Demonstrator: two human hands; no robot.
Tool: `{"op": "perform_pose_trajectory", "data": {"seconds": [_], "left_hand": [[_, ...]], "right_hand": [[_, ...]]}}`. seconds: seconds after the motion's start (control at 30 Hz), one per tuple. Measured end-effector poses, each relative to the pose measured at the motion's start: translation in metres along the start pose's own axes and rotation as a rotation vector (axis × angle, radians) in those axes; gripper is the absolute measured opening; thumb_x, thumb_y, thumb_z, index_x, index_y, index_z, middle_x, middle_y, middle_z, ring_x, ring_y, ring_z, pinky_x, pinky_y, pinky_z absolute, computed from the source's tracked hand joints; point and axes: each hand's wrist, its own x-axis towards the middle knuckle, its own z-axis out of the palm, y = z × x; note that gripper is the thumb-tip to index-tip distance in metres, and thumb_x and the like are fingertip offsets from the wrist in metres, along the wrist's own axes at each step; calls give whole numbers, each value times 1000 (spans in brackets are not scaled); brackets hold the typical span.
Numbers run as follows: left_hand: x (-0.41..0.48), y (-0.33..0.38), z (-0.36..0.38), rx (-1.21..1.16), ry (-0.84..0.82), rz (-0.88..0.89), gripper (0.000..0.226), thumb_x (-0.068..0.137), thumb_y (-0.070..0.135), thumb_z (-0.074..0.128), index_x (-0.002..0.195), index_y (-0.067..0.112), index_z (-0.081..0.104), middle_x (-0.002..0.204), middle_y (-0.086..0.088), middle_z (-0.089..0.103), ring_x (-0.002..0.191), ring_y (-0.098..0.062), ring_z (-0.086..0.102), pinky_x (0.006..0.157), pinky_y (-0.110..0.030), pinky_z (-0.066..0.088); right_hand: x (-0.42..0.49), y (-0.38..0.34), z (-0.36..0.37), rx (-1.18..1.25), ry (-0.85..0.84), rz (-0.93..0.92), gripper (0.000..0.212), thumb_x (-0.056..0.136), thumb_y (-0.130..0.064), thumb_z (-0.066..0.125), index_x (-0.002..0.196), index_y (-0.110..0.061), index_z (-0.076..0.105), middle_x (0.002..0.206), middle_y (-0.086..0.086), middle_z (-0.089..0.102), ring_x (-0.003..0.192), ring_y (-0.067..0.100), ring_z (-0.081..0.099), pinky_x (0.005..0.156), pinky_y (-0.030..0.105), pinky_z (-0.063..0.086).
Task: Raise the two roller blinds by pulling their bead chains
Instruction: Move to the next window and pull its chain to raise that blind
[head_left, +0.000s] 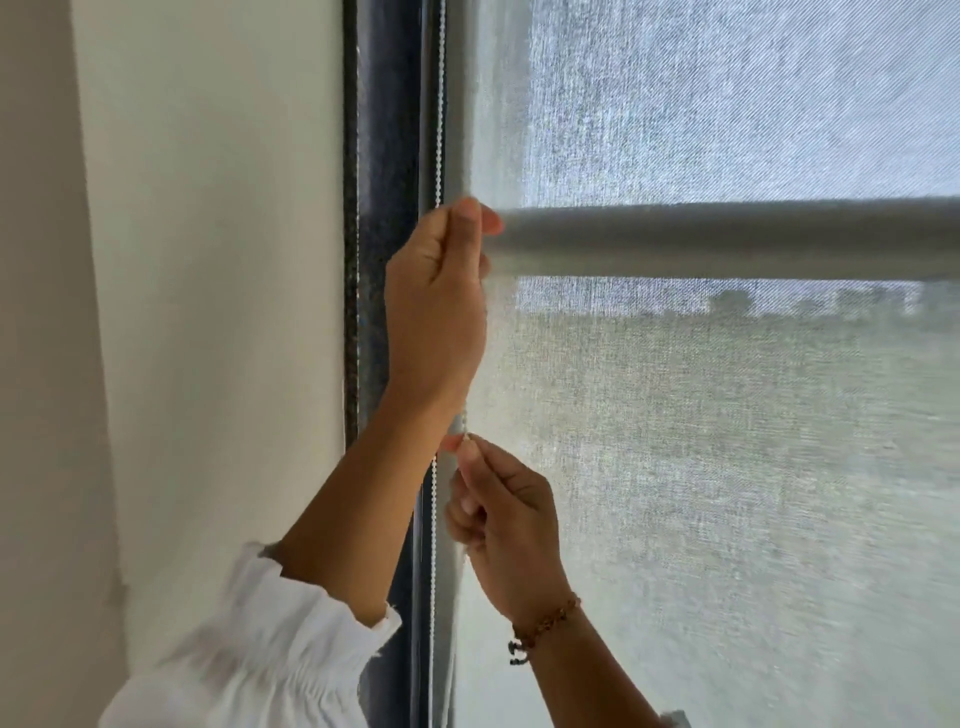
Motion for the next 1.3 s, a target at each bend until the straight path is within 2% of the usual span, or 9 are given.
{"op": "perform_pose_trajectory", "data": {"seconds": [0.07, 0.17, 0.37, 0.7, 0.83, 0.93, 1.07, 1.2, 1.3], "left_hand": [[-4, 6, -1, 24, 9, 76, 31, 96, 23, 40, 68, 28, 54, 40, 13, 38, 38, -3, 28, 44, -23, 22], [-9, 12, -2, 11, 27, 125, 32, 95, 24, 39, 66, 29, 51, 40, 13, 38, 39, -4, 29, 45, -23, 23], [-44, 3, 0, 112, -18, 124, 27, 91, 37, 40, 67, 33, 53, 42, 11, 39, 40, -3, 31, 47, -23, 25], [-134, -48, -30, 269, -179, 24, 27, 89, 48, 36, 72, 36, 53, 46, 19, 48, 39, 0, 42, 44, -5, 27], [-153, -62, -42, 270, -176, -69, 40, 85, 65, 32, 71, 35, 53, 46, 17, 48, 39, -1, 39, 43, -7, 26], [-153, -68, -45, 274, -189, -115, 42, 83, 67, 34, 68, 31, 51, 46, 17, 47, 40, -2, 39, 43, -8, 28], [-135, -69, -48, -42, -251, -378, 36, 76, 59, 46, 57, 30, 54, 46, 9, 46, 42, -5, 38, 43, -19, 35], [-98, -56, -44, -120, -223, -466, 56, 81, 70, 34, 80, 23, 64, 65, 4, 71, 64, -8, 67, 63, -24, 54], [-62, -34, -33, -169, -211, -471, 40, 95, 41, 25, 95, 22, 60, 87, 7, 73, 80, 2, 69, 70, -18, 51]], "right_hand": [[9, -10, -10, -138, -10, -58, 24, 90, -25, 49, 86, -19, 73, 59, -1, 53, 54, 12, 45, 55, 21, 39], [33, -40, -15, -159, 126, -124, 29, 90, -37, 48, 90, -21, 71, 93, -7, 72, 97, 12, 65, 90, 28, 49], [68, -121, 16, 177, 164, -243, 24, 93, -20, 48, 93, -2, 64, 89, 9, 68, 94, 23, 63, 95, 41, 49], [83, -159, 51, 163, -28, -131, 16, 94, -12, 47, 89, -2, 58, 87, 15, 64, 69, 24, 66, 66, 33, 58], [84, -152, 51, 76, -3, -84, 16, 94, -14, 47, 97, -5, 60, 62, 2, 55, 39, 7, 40, 34, 15, 29], [80, -142, 51, 119, 30, -137, 19, 95, -12, 45, 93, -6, 63, 56, -1, 36, 34, 3, 23, 30, 15, 18], [72, -141, 49, 221, 12, -256, 18, 94, -9, 46, 90, -8, 64, 52, -3, 32, 34, 3, 21, 31, 15, 17], [61, -126, 45, 248, -5, -289, 18, 94, -9, 45, 94, -7, 63, 49, -6, 32, 37, 2, 21, 32, 16, 17], [49, -101, 43, 244, 8, -265, 19, 93, -8, 45, 99, -3, 63, 46, -8, 31, 35, 2, 21, 32, 14, 19]]}}
